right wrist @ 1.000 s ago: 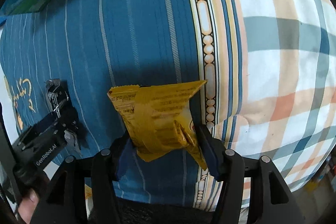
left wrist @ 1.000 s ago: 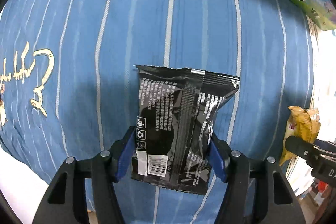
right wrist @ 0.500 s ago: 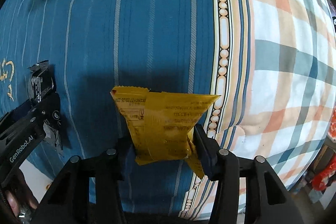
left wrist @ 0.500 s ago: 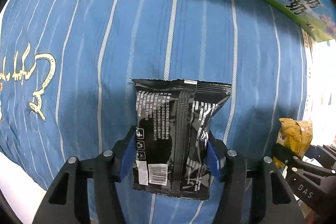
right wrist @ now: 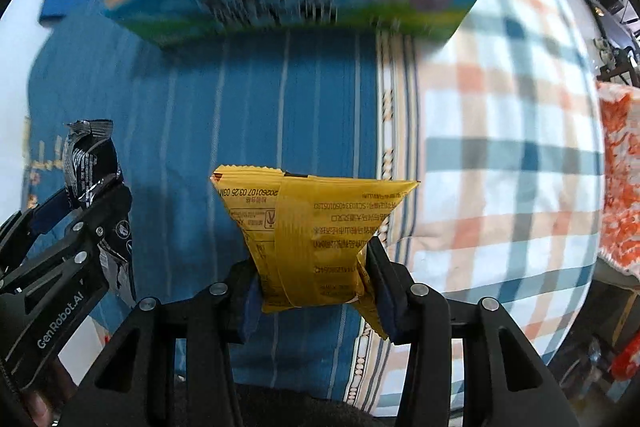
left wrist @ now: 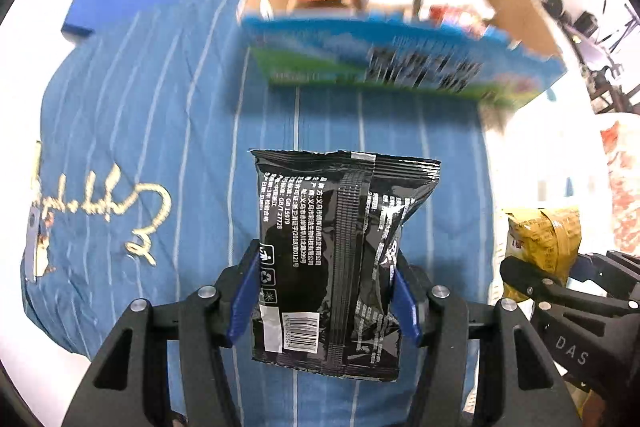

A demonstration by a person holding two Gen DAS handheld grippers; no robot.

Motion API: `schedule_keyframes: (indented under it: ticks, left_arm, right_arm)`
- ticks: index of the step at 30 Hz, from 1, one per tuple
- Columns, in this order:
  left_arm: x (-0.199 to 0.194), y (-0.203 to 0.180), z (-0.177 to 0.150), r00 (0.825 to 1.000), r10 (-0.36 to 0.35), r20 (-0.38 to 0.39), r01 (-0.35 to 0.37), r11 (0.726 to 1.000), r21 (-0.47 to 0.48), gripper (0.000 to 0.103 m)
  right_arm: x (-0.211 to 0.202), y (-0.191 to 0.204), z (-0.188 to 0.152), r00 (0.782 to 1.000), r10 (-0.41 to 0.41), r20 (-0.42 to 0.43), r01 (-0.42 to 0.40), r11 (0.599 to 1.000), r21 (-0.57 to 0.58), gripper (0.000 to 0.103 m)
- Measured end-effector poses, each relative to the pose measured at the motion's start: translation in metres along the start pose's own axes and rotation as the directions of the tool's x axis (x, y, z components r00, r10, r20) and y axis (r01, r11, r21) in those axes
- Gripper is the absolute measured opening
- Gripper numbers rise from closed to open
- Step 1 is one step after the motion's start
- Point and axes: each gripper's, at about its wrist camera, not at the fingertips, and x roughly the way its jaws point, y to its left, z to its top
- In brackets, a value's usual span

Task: Organize soft objects
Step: 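Carry the yellow and black packs over the box with both grippers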

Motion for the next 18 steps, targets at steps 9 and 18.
schedule_keyframes:
  ticks: [9, 18]
  left_arm:
    - [-0.079, 0.004, 0.019, 0.990, -0.036, 0.136, 0.035, 0.999, 0.008, 0.055]
    - [-0.116, 0.006, 0.027, 0.975, -0.050, 0.215, 0.049, 0.999, 0.008, 0.055]
  right_arm:
    - [-0.087, -0.017, 0.005, 0.987, 0.010, 0.158, -0.009, 1.000, -0.006, 0.049]
    - [-0.129, -0.020, -0.002, 0.974, 0.033, 0.224, -0.033, 0.999, -0.001, 0.049]
